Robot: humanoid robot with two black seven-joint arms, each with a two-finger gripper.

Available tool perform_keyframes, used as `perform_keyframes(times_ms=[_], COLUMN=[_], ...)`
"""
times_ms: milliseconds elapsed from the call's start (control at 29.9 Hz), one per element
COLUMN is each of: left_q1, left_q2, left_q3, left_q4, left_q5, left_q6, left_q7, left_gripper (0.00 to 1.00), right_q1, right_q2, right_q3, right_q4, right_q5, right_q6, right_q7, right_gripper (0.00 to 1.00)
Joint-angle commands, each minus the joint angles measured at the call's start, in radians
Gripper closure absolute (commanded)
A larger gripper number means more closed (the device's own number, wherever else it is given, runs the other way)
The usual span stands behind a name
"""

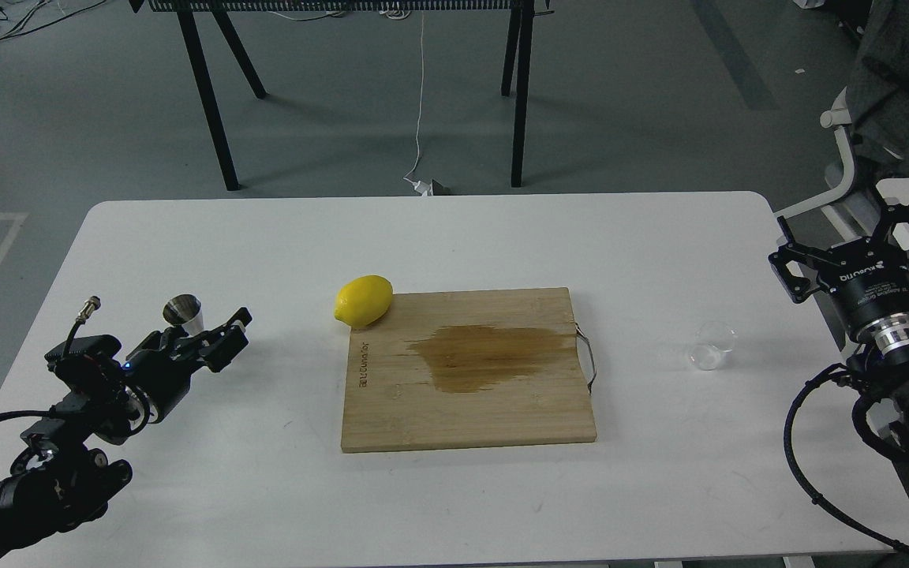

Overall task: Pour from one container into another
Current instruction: 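Lift the steel jigger with the left gripper off the table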

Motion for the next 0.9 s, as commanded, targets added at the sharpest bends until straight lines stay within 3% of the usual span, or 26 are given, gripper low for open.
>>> perform_keyframes(times_ms=[0, 870], left_q1=[-0.001, -0.033], left_q2=[-0.001, -0.059], left_q3=[0.001, 0.029], left_q4=[0.001, 0.125], left_q5=[-0.001, 0.0], left_q6=[-0.001, -0.029], left_q7=[0.0, 0.0], left_gripper=[0.04, 0.42], right_q1=[0.0, 0.0], right_q2=[-0.003, -0.004], right_q3=[0.0, 0.0], right_q4=[0.0, 0.0], right_q5=[0.0, 0.0], right_q6=[0.0, 0.0], right_q7=[0.0, 0.0], right_gripper=[0.01, 0.01])
